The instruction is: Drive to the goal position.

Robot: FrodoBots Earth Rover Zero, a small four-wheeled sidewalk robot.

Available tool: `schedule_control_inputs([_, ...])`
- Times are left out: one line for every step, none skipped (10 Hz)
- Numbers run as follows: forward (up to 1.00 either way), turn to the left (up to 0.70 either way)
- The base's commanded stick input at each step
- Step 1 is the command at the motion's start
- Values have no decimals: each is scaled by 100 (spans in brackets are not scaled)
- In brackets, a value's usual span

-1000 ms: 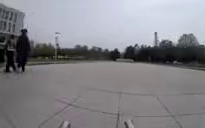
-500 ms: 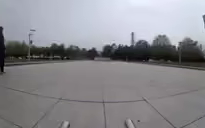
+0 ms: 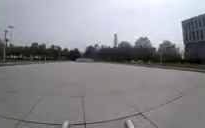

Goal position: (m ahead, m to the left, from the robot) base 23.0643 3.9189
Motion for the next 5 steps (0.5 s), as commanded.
schedule_control_inputs([100, 0])
schedule_control_inputs([100, 0])
schedule_control_inputs([100, 0])
schedule_control_inputs([100, 0])
schedule_control_inputs([100, 0])
